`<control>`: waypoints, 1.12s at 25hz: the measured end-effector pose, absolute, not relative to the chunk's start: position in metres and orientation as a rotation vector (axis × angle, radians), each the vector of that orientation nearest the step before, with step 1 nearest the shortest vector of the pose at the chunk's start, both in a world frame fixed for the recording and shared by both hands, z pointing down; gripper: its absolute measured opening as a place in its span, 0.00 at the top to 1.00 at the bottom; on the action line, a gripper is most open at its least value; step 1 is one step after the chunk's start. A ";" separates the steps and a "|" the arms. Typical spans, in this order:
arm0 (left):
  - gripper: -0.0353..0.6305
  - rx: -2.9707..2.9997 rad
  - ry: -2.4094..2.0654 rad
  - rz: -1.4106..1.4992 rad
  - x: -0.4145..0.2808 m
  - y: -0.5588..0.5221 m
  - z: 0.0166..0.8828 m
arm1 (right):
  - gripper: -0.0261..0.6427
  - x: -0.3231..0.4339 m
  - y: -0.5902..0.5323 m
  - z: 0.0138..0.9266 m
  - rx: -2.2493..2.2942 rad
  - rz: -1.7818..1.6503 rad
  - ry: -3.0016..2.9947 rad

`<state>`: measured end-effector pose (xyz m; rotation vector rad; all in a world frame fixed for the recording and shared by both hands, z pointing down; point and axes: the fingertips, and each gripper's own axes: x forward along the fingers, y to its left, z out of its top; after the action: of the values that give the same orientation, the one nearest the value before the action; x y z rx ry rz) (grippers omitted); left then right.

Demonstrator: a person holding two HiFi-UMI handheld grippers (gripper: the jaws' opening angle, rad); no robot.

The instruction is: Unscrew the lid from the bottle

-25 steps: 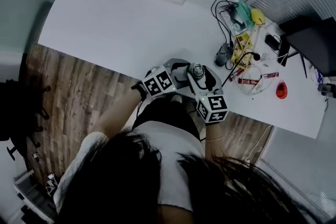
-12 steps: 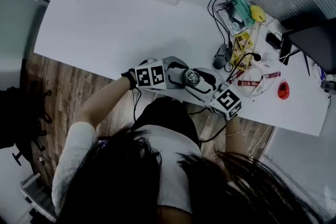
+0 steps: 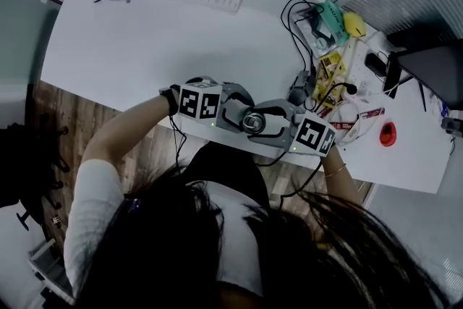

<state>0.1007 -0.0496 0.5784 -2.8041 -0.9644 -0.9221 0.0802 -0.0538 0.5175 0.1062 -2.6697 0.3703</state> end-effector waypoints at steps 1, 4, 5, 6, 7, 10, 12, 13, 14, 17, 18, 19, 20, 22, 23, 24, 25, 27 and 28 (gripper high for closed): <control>0.43 -2.790 -0.983 -0.924 0.101 -0.049 0.578 | 0.58 0.080 -0.053 0.518 0.068 0.363 -2.665; 0.43 -2.762 -1.008 -0.935 0.100 -0.049 0.578 | 0.58 0.079 -0.051 0.520 -0.018 0.339 -2.637; 0.43 -2.762 -1.004 -0.932 0.100 -0.049 0.578 | 0.58 0.079 -0.051 0.520 -0.029 0.339 -2.627; 0.43 -2.768 -0.993 -0.924 0.101 -0.050 0.578 | 0.58 0.079 -0.051 0.520 -0.027 0.343 -2.620; 0.43 -2.780 -0.974 -0.914 0.101 -0.050 0.578 | 0.58 0.079 -0.052 0.521 -0.011 0.351 -2.616; 0.43 -2.835 -0.896 -0.908 0.098 -0.050 0.579 | 0.58 0.081 -0.053 0.522 0.123 0.411 -2.621; 0.43 -2.873 -0.830 -0.904 0.097 -0.050 0.580 | 0.58 0.085 -0.053 0.520 0.266 0.469 -2.641; 0.43 -2.892 -0.799 -0.897 0.097 -0.049 0.579 | 0.58 0.088 -0.053 0.519 0.349 0.496 -2.656; 0.43 -2.911 -0.768 -0.889 0.097 -0.048 0.579 | 0.58 0.092 -0.053 0.517 0.436 0.521 -2.668; 0.43 -2.965 -0.658 -0.878 0.096 -0.048 0.578 | 0.58 0.098 -0.053 0.510 0.716 0.587 -2.690; 0.43 -2.986 -0.615 -0.873 0.096 -0.047 0.578 | 0.58 0.099 -0.054 0.507 0.818 0.609 -2.694; 0.43 -3.008 -0.570 -0.866 0.096 -0.047 0.578 | 0.58 0.101 -0.055 0.505 0.921 0.627 -2.693; 0.43 -3.029 -0.522 -0.857 0.096 -0.047 0.578 | 0.58 0.102 -0.056 0.503 1.020 0.641 -2.686; 0.43 -3.070 -0.419 -0.840 0.097 -0.047 0.578 | 0.58 0.103 -0.059 0.499 1.186 0.670 -2.677; 0.43 -3.089 -0.365 -0.833 0.098 -0.047 0.578 | 0.58 0.102 -0.059 0.497 1.253 0.689 -2.676; 0.43 -3.107 -0.311 -0.825 0.098 -0.046 0.578 | 0.58 0.100 -0.060 0.495 1.318 0.707 -2.670; 0.43 -3.123 -0.257 -0.817 0.098 -0.046 0.579 | 0.58 0.100 -0.061 0.495 1.382 0.720 -2.652; 0.43 -3.150 -0.157 -0.800 0.099 -0.044 0.579 | 0.58 0.101 -0.064 0.497 1.499 0.731 -2.598; 0.43 -3.160 -0.115 -0.794 0.099 -0.044 0.579 | 0.58 0.101 -0.065 0.498 1.544 0.729 -2.572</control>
<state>0.0986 -0.0441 0.5795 -3.1604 -0.1152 -0.7936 0.1006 -0.0646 0.4983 1.5435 -2.5721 0.7294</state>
